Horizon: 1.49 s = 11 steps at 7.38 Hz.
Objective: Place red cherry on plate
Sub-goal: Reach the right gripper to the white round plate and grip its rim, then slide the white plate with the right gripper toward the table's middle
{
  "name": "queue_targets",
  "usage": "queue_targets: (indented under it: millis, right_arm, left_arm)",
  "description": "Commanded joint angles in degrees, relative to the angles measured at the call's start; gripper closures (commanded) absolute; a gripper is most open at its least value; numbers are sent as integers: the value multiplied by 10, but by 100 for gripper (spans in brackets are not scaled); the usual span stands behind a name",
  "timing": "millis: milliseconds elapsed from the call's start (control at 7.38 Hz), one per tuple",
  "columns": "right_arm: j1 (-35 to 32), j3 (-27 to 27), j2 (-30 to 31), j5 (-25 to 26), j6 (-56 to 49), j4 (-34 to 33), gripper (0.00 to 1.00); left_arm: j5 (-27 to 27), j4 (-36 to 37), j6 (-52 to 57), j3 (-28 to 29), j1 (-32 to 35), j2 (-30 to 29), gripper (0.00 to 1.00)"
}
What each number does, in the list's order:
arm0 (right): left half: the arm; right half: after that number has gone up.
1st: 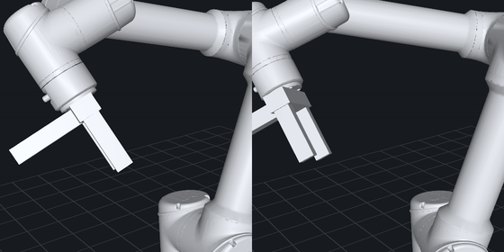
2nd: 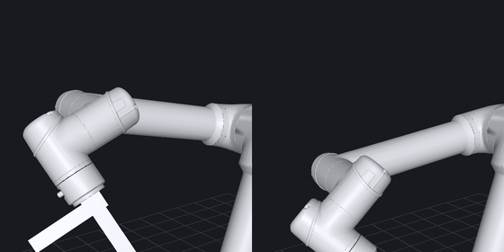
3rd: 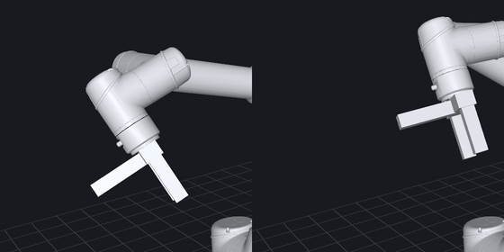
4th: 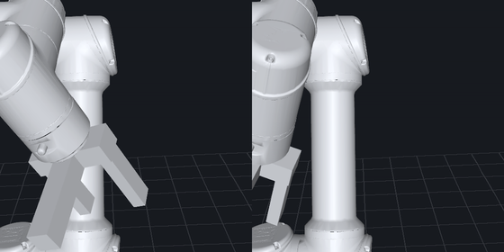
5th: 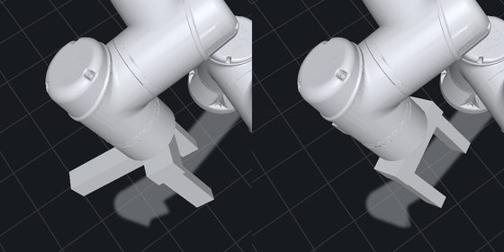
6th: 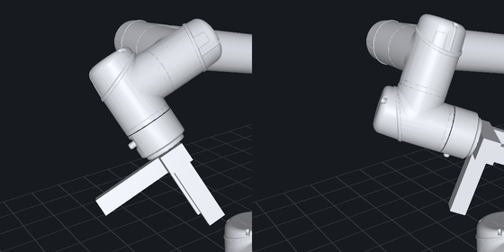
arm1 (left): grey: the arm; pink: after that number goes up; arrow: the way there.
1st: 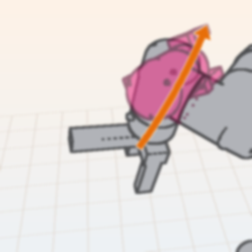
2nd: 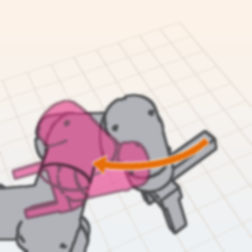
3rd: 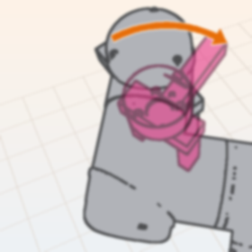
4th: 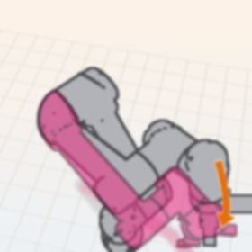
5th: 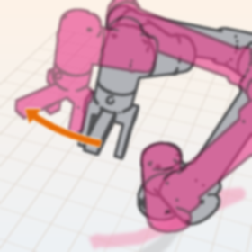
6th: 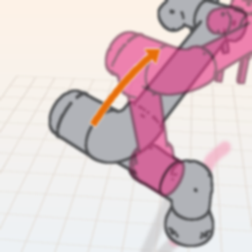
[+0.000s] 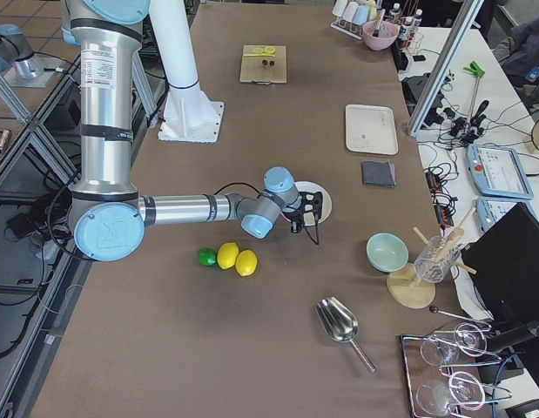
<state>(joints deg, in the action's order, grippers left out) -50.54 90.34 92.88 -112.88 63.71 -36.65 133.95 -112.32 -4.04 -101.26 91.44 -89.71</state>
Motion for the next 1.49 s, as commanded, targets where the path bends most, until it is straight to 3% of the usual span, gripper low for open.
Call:
queue_targets:
  millis: [0, 271, 814, 949, 1356]
  right_arm:
    - [1, 38, -19, -6, 20, -11, 100]
    - [36, 83, -85, 3, 143, -53, 100]
    - [239, 88, -295, 219, 291, -271, 100]
    - [270, 87, -328, 236, 311, -319, 100]
    - [299, 56, -354, 272, 322, -325, 99]
  left_arm:
    - [0, 1, 0, 1, 0, 0, 2]
    - [0, 1, -1, 1, 0, -1, 2]
    - [1, 2, -2, 0, 0, -3, 2]
    - [1, 3, -2, 1, 0, -3, 2]
    - [1, 3, -2, 0, 0, -4, 2]
